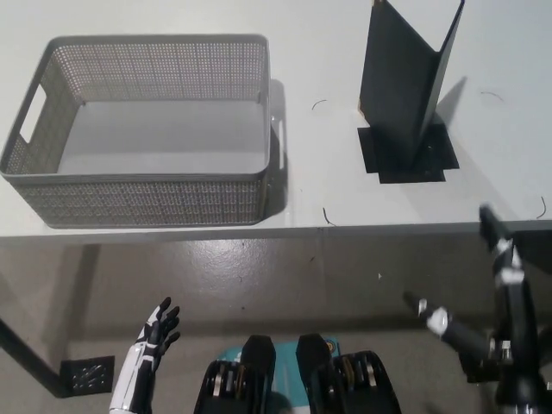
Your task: A notebook is kept standing on the table on the right hand side and a container is kept on the left hand side and the robot uses its right hand to grab the notebook and places it in the container
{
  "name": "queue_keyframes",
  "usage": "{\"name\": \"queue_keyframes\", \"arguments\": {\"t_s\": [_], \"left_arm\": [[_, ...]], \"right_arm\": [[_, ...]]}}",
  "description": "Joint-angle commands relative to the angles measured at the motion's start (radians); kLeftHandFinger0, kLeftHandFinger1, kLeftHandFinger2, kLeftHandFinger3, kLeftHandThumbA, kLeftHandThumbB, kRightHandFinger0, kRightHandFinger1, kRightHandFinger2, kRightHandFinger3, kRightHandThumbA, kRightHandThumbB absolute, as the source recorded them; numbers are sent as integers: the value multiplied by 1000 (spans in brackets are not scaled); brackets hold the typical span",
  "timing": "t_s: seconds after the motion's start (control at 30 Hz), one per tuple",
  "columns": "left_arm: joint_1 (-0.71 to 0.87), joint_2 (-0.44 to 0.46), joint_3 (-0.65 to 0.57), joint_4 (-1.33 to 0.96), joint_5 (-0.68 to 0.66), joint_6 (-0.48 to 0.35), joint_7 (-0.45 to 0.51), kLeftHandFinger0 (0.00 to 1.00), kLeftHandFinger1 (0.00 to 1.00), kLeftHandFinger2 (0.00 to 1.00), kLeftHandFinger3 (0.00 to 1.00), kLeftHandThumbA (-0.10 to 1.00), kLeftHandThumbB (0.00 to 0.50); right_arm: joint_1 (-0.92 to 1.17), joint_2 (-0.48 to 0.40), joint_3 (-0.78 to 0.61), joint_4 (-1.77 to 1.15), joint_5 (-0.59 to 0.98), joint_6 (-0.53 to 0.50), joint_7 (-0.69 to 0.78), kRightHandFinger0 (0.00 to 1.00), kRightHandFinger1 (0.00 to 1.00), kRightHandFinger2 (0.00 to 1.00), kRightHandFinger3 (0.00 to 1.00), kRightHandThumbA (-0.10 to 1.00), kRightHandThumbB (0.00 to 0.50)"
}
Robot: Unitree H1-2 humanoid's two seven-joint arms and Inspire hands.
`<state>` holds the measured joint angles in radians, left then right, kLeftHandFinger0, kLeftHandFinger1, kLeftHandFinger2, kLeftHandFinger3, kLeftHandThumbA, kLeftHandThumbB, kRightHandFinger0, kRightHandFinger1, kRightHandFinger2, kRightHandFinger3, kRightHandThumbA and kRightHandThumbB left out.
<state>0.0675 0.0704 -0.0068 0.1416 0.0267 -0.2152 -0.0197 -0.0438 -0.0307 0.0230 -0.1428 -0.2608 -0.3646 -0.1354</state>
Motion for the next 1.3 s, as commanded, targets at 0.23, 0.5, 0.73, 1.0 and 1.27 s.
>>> {"name": "queue_keyframes", "arguments": {"t_s": [0.23,0.5,0.73,1.0,1.27], "left_arm": [[11,2,-3,13,-3,-77,-10,1000,1000,1000,1000,1000,318],[25,-2,-3,30,-13,-99,-14,1000,1000,1000,1000,1000,314],[24,-3,0,43,-6,-114,-7,1000,1000,1000,1000,1000,327],[34,-1,5,46,-18,-123,-13,1000,1000,1000,1000,1000,337],[29,-9,-3,70,-9,-146,-10,1000,1000,1000,1000,1000,350]], "right_arm": [[-346,-13,-92,165,-32,170,-41,1000,1000,1000,1000,1000,353],[-576,-54,-127,567,15,125,-84,1000,1000,1000,1000,1000,425],[-736,-54,-177,878,81,110,-118,1000,1000,1000,1000,1000,461],[-925,-57,-240,1203,193,97,-80,1000,1000,1000,1000,1000,500],[-1138,-19,-316,1416,293,65,-145,1000,1000,1000,1000,862,409]]}}
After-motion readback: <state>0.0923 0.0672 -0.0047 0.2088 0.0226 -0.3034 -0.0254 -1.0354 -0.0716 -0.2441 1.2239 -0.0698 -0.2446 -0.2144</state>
